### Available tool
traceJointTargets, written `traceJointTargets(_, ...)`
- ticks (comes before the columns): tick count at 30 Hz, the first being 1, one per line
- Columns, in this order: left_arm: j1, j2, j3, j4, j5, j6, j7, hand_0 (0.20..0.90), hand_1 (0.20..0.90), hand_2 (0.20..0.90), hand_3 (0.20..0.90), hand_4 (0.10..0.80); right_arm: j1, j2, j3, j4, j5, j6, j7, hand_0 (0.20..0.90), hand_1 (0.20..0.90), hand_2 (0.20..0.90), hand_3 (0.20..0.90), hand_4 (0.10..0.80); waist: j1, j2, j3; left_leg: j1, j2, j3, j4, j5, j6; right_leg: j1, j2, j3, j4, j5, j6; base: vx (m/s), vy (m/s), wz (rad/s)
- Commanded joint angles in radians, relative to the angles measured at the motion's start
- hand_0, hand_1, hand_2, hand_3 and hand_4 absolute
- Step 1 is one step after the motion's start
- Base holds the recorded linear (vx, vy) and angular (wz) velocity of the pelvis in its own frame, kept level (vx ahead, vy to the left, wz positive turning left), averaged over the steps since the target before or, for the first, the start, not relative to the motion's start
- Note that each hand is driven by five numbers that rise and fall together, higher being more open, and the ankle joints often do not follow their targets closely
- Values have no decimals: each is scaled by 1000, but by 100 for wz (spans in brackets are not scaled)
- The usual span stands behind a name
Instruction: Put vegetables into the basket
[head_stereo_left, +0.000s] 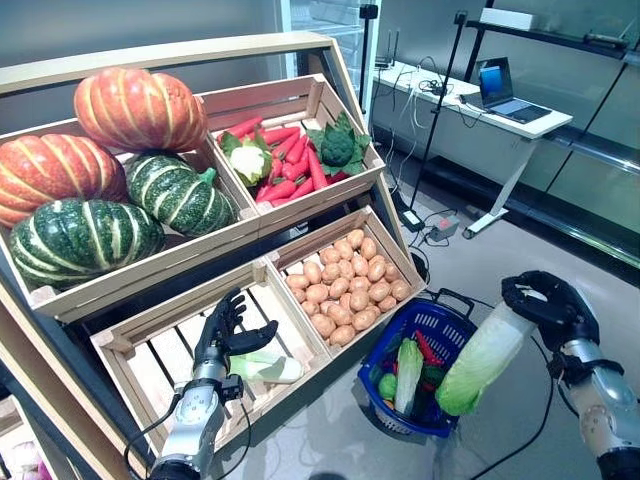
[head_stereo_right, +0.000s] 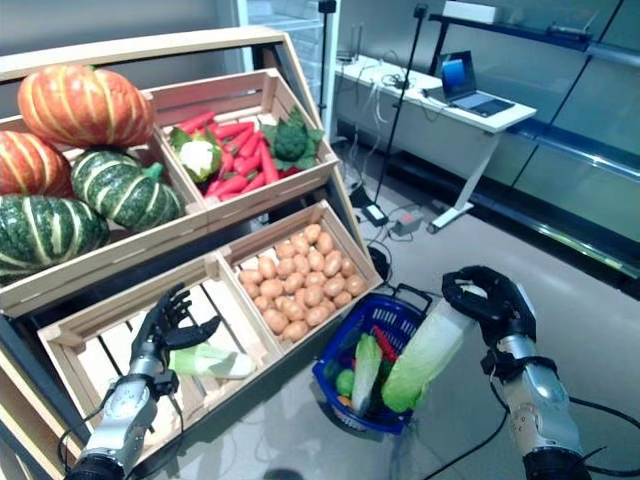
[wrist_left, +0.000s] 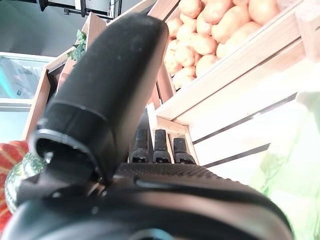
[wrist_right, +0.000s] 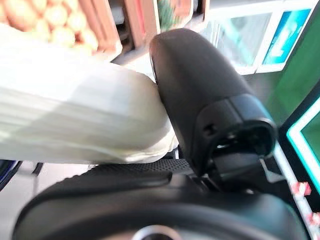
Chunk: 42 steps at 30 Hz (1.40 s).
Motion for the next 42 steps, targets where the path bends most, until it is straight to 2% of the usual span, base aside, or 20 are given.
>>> traceJointTargets(1,-116,44,38,-58,-17,-74,-11,900,900,900,900,800,-123,-83,-132,-1,33,-168,-67,300,300,300,300,400,14,14,-27,41,-39,-5,8,-97,52,-37,47,2,43,40,-56,-6,-44,-3)
traceJointTargets(4,-122,47,29,-84,-16,-70,-22,900,900,900,900,800,-137,-81,-132,31,20,-202,-108,300,300,300,300,400,21,17,-4,16,-37,-3,80,-121,58,-57,42,-2,126,1,-64,-28,-50,-5)
traceJointTargets(7,-150,69,19,-124,-5,-76,-33,900,900,900,900,800,-156,-78,-135,47,11,-261,-186,300,300,300,300,400,28,10,55,-75,-25,-8,262,-187,66,-138,33,-23,287,-64,-83,-137,-106,-6)
traceJointTargets(9,-181,88,11,-148,-9,-77,-36,900,900,900,900,800,-173,-77,-145,59,-10,-302,-249,300,300,300,300,400,34,5,105,-156,-14,-15,408,-252,69,-192,22,-46,386,-109,-98,-160,-126,11)
traceJointTargets(12,-210,113,-1,-205,-18,-61,-33,900,900,900,900,800,-216,-89,-150,58,-28,-346,-339,300,300,300,300,400,46,4,172,-291,-2,-36,611,-325,71,-287,1,-82,548,-166,-131,-156,-106,36)
traceJointTargets(16,-235,138,-35,-249,-38,-57,-14,900,900,900,900,800,-309,-133,-152,55,-29,-358,-406,300,300,300,300,400,48,24,241,-435,14,-57,792,-381,72,-413,-33,-107,727,-219,-163,-139,-15,20)
traceJointTargets(17,-240,144,-44,-256,-44,-58,-6,900,900,900,900,800,-335,-151,-154,65,-31,-358,-415,300,300,300,300,400,50,31,256,-461,12,-71,837,-414,70,-439,-39,-103,779,-247,-163,-67,26,17)
traceJointTargets(21,-274,152,-86,-263,-64,-93,42,900,900,900,900,800,-442,-226,-129,134,1,-368,-412,300,300,300,300,400,57,53,323,-627,-1,-103,1032,-475,87,-612,-90,-100,980,-302,-177,-137,38,15)
traceJointTargets(27,-318,159,-112,-248,-81,-121,122,900,900,900,900,800,-568,-257,-77,179,27,-385,-416,300,300,300,300,400,56,83,369,-776,-30,-112,1179,-514,97,-779,-118,-81,1133,-343,-182,-85,33,13)
traceJointTargets(31,-355,164,-124,-227,-91,-135,153,900,900,900,900,800,-640,-286,-34,192,-39,-339,-453,300,300,300,300,400,52,99,388,-862,-35,-117,1268,-533,101,-879,-127,-67,1220,-365,-183,-42,13,14)
traceJointTargets(35,-380,167,-126,-235,-99,-162,169,900,900,900,900,800,-701,-318,13,238,-45,-298,-453,300,300,300,300,400,57,110,399,-932,-40,-125,1328,-546,106,-956,-131,-59,1282,-380,-186,-39,-12,7)
traceJointTargets(42,-407,159,-137,-263,-110,-164,172,900,900,900,900,800,-788,-302,41,273,-38,-281,-466,300,300,300,300,400,64,128,415,-1024,-54,-139,1385,-552,114,-1052,-127,-47,1355,-393,-188,-38,-16,4)
